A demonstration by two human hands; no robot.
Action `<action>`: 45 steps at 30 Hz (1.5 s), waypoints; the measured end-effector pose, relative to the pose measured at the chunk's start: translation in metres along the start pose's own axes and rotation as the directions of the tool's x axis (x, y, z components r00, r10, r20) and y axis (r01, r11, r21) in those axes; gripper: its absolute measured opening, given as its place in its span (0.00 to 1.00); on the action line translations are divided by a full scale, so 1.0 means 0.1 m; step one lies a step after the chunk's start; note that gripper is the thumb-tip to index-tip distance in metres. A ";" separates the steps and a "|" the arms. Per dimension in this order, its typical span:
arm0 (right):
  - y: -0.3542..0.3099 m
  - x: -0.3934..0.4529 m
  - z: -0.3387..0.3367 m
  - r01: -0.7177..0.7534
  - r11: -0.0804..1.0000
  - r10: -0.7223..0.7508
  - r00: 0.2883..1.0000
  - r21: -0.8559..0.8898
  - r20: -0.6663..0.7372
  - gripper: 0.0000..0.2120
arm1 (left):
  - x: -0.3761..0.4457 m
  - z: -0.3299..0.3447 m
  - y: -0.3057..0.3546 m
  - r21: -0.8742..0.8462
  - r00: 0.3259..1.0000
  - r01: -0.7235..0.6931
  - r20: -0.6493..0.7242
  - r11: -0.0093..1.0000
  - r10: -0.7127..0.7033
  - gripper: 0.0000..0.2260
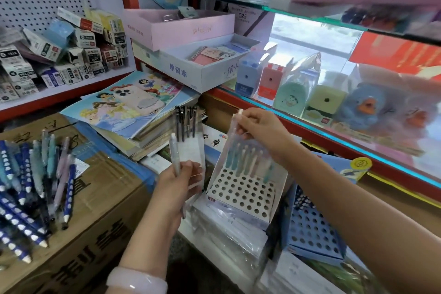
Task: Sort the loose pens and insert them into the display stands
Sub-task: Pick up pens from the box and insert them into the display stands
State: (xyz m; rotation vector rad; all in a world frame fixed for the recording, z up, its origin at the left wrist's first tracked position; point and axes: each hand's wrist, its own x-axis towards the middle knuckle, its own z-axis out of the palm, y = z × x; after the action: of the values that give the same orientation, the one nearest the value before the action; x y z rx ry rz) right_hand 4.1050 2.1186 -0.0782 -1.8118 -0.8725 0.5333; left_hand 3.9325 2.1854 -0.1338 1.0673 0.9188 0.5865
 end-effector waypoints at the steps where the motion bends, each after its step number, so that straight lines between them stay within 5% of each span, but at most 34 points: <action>1: 0.07 -0.02 -0.09 -0.018 1.000 0.017 0.999 -0.021 -0.052 0.09 | -0.01 0.01 0.00 -0.008 1.000 0.012 -0.006 1.000 -0.012 0.10; 6: 0.44 -0.10 -0.32 -0.035 0.948 -0.055 0.960 -0.316 -0.273 0.03 | -0.04 0.06 -0.04 0.160 1.000 0.019 -0.006 0.987 -0.018 0.06; 10: 0.67 -0.14 -0.30 -0.001 0.820 -0.169 0.955 -0.572 -0.244 0.05 | -0.04 0.07 -0.08 0.179 1.000 0.019 -0.024 0.984 -0.015 0.05; 15: 0.84 -0.11 -0.29 -0.016 0.726 -0.174 0.963 -0.688 -0.206 0.07 | -0.02 0.06 -0.10 0.188 0.999 -0.009 -0.043 0.982 0.018 0.06; 32: 0.90 -0.03 -0.23 -0.125 0.622 -0.012 0.986 -0.773 -0.169 0.10 | -0.01 0.06 -0.12 0.174 1.000 -0.003 -0.019 0.985 0.007 0.05; 38: 0.92 -0.08 -0.23 -0.103 0.653 -0.073 0.978 -0.750 -0.197 0.08 | -0.03 0.05 -0.12 0.172 1.000 -0.005 -0.019 0.985 0.008 0.05; 45: 0.94 -0.08 -0.18 -0.070 0.548 -0.080 0.988 -0.834 -0.135 0.06 | -0.08 0.10 -0.12 0.206 0.997 -0.023 0.072 0.978 0.008 0.06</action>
State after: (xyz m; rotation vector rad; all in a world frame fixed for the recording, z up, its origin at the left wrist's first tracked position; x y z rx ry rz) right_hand 4.1426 2.0807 -0.1584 -2.6815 -1.1262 -0.1140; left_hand 3.9366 2.1699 -0.1401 1.2750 0.9243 0.4702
